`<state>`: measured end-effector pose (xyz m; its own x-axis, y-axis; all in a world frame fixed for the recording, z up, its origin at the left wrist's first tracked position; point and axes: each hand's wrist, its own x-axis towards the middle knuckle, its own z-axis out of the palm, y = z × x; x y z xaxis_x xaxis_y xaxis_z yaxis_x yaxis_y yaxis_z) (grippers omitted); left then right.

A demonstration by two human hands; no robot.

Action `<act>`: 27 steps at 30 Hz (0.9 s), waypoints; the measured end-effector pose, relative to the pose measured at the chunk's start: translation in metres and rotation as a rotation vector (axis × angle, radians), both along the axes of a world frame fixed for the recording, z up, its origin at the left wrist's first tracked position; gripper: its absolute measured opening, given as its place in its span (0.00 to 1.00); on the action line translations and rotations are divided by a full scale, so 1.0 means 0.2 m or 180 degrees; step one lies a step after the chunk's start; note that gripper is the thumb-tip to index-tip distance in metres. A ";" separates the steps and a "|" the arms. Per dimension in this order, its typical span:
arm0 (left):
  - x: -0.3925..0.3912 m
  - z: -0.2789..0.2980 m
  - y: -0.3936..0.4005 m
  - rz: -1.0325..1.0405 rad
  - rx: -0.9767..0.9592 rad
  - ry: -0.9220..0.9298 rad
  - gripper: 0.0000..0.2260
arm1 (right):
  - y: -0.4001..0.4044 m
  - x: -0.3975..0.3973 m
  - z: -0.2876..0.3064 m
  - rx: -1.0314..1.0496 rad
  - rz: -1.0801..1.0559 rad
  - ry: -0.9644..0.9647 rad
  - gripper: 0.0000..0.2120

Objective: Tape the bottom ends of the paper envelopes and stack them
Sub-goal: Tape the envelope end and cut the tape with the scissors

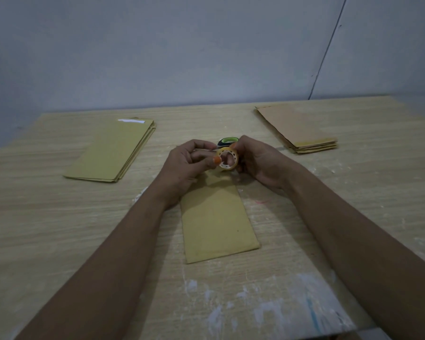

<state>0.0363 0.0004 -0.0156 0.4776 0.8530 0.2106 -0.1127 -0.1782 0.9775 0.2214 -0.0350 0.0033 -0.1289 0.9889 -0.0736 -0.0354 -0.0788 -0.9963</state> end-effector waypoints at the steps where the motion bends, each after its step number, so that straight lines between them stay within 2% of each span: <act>1: 0.00 0.00 0.00 0.0005 0.0003 0.0009 0.20 | 0.00 0.00 0.00 0.0000 -0.0024 -0.0019 0.14; 3: 0.00 0.00 0.00 0.0017 0.0001 -0.0007 0.18 | 0.00 0.00 0.00 -0.0018 -0.0047 -0.0091 0.08; 7: 0.00 -0.01 0.00 0.0074 -0.0020 -0.0062 0.15 | 0.00 0.01 -0.01 -0.0057 0.0051 -0.0002 0.08; 10: 0.02 -0.02 0.01 -0.0065 0.0065 0.0165 0.10 | -0.01 0.02 -0.01 0.0012 0.0072 0.0114 0.05; 14: 0.01 -0.02 0.01 -0.0020 0.0150 0.0101 0.11 | -0.02 0.00 0.00 0.0022 0.0059 -0.0244 0.09; 19: 0.00 -0.02 0.01 -0.0024 0.0241 0.0012 0.14 | 0.00 -0.02 0.00 0.0072 -0.0015 -0.0654 0.08; 22: 0.00 -0.02 0.01 0.0010 0.0212 0.0018 0.15 | 0.00 -0.02 -0.01 0.0072 0.0036 -0.0532 0.08; 27: 0.01 -0.02 0.02 -0.0012 0.0143 0.0093 0.09 | -0.01 0.01 -0.01 0.0061 0.0126 -0.0238 0.08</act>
